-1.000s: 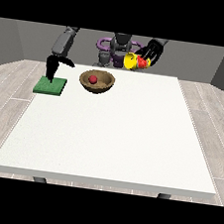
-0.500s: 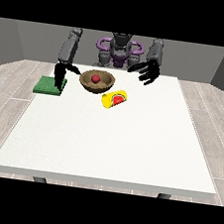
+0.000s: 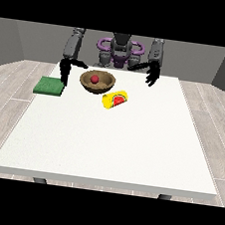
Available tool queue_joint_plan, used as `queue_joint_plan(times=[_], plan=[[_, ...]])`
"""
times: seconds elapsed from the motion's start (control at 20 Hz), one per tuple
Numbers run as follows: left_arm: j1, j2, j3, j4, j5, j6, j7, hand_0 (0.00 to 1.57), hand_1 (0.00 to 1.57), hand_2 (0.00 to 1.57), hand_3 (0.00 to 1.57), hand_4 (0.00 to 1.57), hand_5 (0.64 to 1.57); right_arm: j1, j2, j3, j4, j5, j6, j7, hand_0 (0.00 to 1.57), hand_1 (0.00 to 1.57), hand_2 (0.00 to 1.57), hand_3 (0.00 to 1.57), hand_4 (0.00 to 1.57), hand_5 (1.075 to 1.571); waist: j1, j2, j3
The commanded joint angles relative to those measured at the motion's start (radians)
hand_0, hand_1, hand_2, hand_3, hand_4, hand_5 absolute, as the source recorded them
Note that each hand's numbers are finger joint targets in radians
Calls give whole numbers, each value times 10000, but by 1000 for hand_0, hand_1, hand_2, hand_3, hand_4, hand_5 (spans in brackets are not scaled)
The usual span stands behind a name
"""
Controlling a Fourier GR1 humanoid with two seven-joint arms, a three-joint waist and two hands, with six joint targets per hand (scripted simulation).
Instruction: Pick the cup and pour the ball into the bowl, then pick the bowl and place it on the pad
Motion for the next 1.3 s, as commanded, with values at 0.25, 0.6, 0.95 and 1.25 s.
queue_joint_plan(times=[0.25, 0.6, 0.95, 1.25], plan=[[-652, -269, -1221, -1222, 34, 139, 762, 0, 0, 0, 0, 0, 1554, -544, -193, -766, 1984, -279, 55, -1717, 0, 0, 0, 0, 258, 1549, 1126, 1056, 19], [-378, 107, -945, -1451, 97, -613, 781, 0, 0, 0, 0, 0, 1558, 60, 268, -594, 1840, -309, -99, -1787, 0, 0, 0, 0, 192, 1528, 1440, 768, 12], [-434, 509, -291, -814, 521, -767, 652, 0, 0, 0, 0, 0, 1563, -281, 1139, -295, 1064, -488, -743, -913, 0, 0, 0, 0, 357, 1545, 886, 227, 1], [-29, 576, -443, -1146, 723, -1236, 832, 0, 0, 0, 0, 0, 1564, -135, 1591, 45, 1676, -550, -1340, -1258, 0, 0, 0, 0, 366, 1547, 1115, 4, 8]])
